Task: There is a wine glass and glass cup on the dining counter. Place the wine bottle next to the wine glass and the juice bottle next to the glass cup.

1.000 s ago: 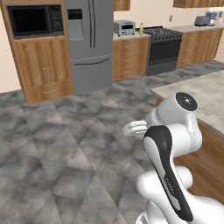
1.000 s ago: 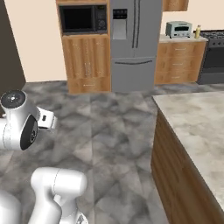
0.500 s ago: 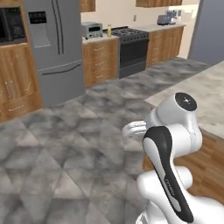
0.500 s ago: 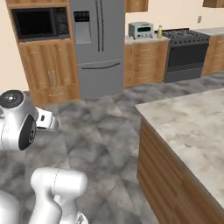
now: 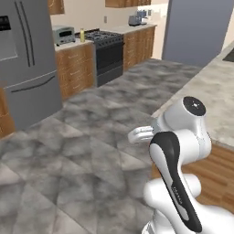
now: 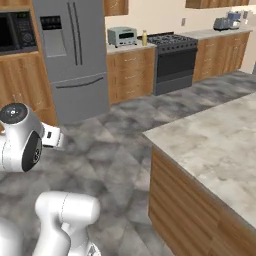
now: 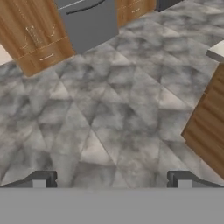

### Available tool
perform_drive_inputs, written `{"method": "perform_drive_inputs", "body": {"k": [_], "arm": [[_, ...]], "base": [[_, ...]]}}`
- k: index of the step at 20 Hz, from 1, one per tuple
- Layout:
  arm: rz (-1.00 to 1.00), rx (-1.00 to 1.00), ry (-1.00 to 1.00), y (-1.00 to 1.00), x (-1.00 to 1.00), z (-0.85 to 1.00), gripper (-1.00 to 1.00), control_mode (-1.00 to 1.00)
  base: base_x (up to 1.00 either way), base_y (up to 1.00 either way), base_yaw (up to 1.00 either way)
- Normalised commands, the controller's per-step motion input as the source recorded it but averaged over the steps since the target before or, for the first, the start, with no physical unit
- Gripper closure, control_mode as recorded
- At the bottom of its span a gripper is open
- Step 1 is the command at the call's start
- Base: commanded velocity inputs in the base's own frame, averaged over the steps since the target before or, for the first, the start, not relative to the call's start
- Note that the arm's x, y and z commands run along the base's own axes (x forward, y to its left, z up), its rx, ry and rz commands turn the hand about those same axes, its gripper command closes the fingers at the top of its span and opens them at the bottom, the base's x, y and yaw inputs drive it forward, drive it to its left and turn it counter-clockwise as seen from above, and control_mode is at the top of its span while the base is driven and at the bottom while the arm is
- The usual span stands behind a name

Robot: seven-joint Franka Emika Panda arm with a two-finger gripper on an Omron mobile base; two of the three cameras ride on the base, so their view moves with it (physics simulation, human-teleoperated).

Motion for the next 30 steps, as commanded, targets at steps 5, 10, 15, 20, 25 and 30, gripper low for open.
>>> {"method": "perform_drive_inputs", "body": {"k": [5,10,15,20,25,30], "arm": [[0.0,0.0,0.0,0.0,0.0,0.0,-1.0,1.0],[0.0,0.0,0.0,0.0,0.0,0.0,-1.0,1.0],[0.0,0.0,0.0,0.0,0.0,0.0,-1.0,1.0],[0.0,0.0,0.0,0.0,0.0,0.0,-1.0,1.0],[0.0,0.0,0.0,0.0,0.0,0.0,-1.0,1.0],[0.0,0.0,0.0,0.0,0.0,0.0,-1.0,1.0]], "base": [[0.76,0.39,-0.34],[0.75,0.39,-0.35],[0.75,0.39,-0.35],[0.75,0.4,-0.34],[0.74,0.44,-0.3],[0.69,0.56,-0.16]]}}
